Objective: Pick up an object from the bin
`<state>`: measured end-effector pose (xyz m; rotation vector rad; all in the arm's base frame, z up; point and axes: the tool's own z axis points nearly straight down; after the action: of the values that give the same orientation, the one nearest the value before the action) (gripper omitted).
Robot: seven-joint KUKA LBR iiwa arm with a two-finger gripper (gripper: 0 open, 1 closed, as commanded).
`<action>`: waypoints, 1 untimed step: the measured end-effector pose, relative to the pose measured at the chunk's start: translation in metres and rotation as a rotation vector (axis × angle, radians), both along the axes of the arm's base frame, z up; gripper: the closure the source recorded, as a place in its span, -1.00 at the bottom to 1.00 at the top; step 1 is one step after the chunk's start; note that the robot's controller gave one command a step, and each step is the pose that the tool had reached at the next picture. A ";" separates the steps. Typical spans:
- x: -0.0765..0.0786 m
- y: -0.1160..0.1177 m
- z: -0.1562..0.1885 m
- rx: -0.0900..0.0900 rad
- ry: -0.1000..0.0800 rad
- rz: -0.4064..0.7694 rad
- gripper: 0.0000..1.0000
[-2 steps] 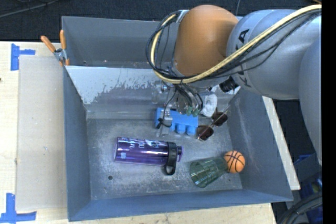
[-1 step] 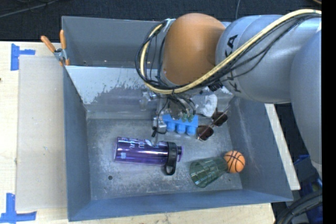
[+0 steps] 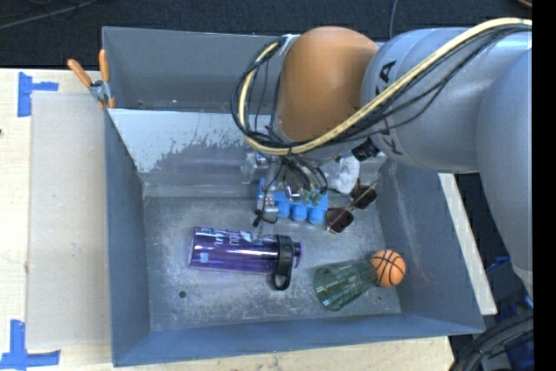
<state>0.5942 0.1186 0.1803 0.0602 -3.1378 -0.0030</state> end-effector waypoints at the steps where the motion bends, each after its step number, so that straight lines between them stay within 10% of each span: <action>1: -0.018 0.002 -0.013 -0.001 0.001 -0.117 -1.00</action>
Offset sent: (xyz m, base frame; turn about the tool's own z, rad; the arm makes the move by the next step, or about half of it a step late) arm -0.0227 -0.0333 -0.0445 -0.0724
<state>0.5764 0.1209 0.1676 -0.1228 -3.1350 -0.0015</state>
